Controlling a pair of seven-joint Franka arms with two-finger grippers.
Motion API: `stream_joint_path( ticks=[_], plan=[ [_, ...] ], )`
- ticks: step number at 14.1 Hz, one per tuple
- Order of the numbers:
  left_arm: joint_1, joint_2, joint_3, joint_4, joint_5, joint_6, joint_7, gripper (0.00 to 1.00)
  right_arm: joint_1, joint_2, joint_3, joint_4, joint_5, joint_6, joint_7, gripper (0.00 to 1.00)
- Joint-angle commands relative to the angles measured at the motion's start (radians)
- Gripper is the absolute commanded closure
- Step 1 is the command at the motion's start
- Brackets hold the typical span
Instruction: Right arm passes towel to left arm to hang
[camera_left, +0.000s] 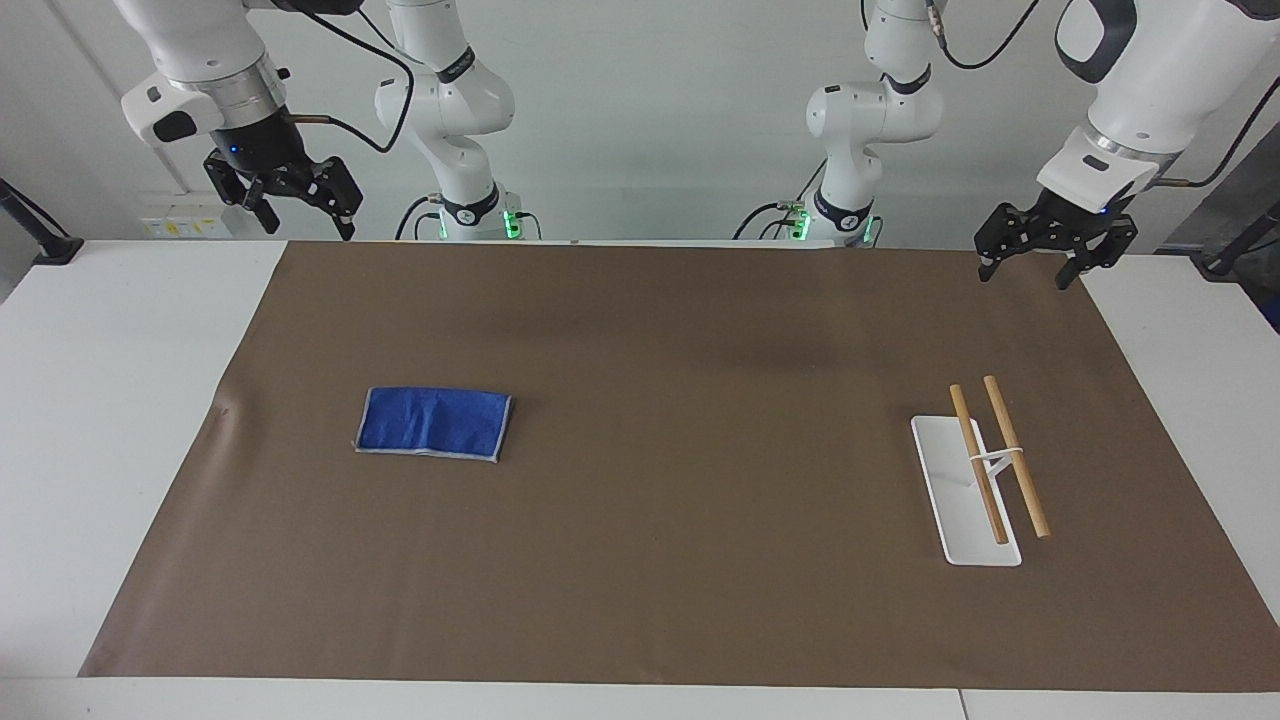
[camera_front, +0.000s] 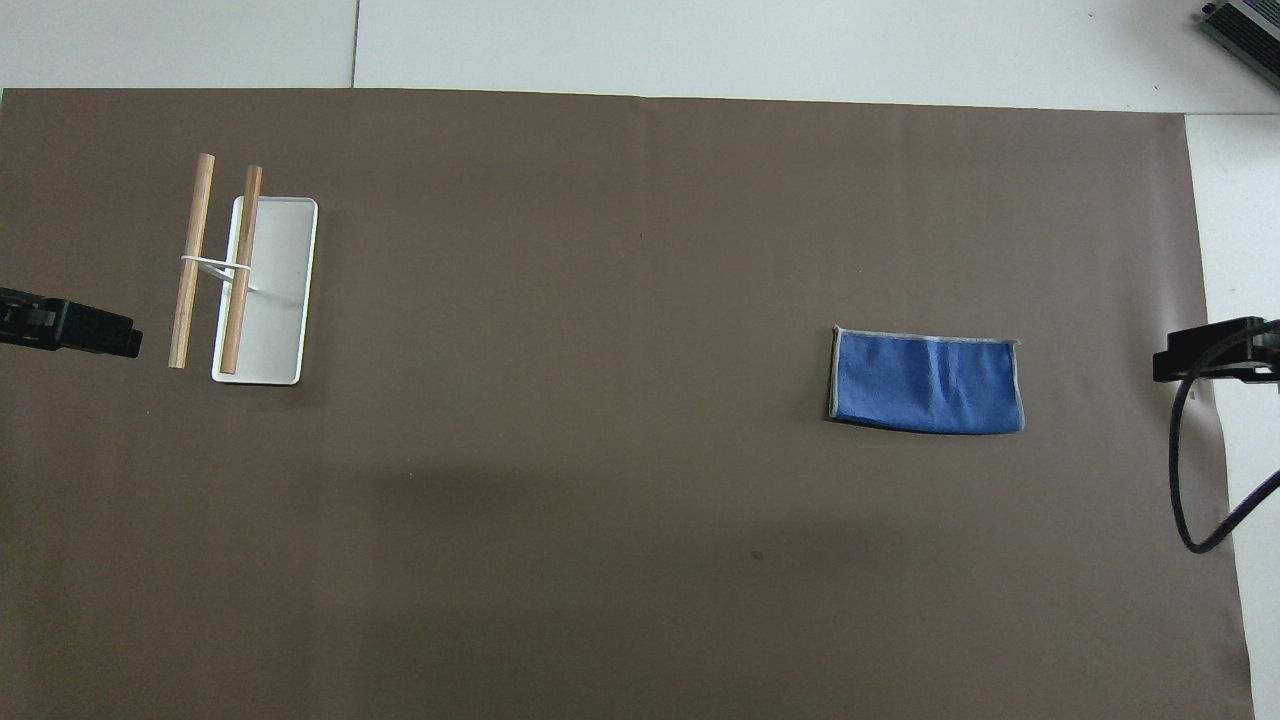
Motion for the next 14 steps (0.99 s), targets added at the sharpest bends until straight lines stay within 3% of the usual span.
stream_joint_path(
  ticks=[1, 14],
  plan=[
    [-0.006, -0.029, 0.007, -0.037, -0.012, 0.018, 0.009, 0.0, -0.003, -0.023, 0.005, -0.023, 0.013, 0.001, 0.013, 0.0],
    [0.008, -0.031, 0.009, -0.037, -0.012, 0.006, 0.009, 0.0, 0.0, -0.039, 0.007, -0.049, -0.001, 0.007, 0.041, 0.0]
  ],
)
